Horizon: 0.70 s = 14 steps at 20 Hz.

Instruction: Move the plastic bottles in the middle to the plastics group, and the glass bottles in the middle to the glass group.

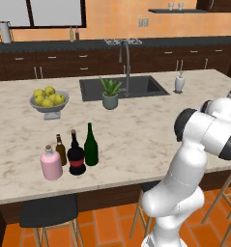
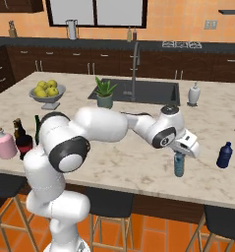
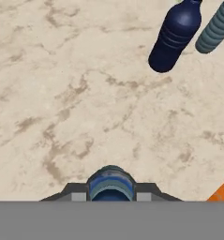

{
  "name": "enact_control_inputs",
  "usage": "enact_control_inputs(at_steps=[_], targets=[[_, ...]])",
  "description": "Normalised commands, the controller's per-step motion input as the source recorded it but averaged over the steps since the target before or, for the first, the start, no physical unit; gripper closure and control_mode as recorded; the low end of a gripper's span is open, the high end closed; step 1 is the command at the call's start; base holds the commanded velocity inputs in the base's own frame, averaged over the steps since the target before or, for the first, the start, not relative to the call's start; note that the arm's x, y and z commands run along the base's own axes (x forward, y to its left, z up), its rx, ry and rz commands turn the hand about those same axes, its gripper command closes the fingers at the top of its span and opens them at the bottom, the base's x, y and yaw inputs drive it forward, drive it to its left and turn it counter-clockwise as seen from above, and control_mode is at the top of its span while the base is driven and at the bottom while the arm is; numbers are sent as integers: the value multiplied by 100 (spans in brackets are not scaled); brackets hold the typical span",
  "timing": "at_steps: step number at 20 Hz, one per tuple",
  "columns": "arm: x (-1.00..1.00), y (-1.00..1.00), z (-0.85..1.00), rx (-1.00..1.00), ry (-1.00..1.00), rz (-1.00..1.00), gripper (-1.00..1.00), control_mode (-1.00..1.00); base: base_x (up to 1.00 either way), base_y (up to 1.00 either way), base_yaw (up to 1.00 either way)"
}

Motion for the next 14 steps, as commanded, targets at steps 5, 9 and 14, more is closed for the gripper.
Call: enact_control_inputs(at_steps=[5,9,14], targets=[[36,-66,0,0,-1,-20,100,-100,0,0,0],[41,-58,0,0,-2,-17,100,-100,0,0,0],[38,-48,0,0,-3,-8,100,-100,0,0,0]])
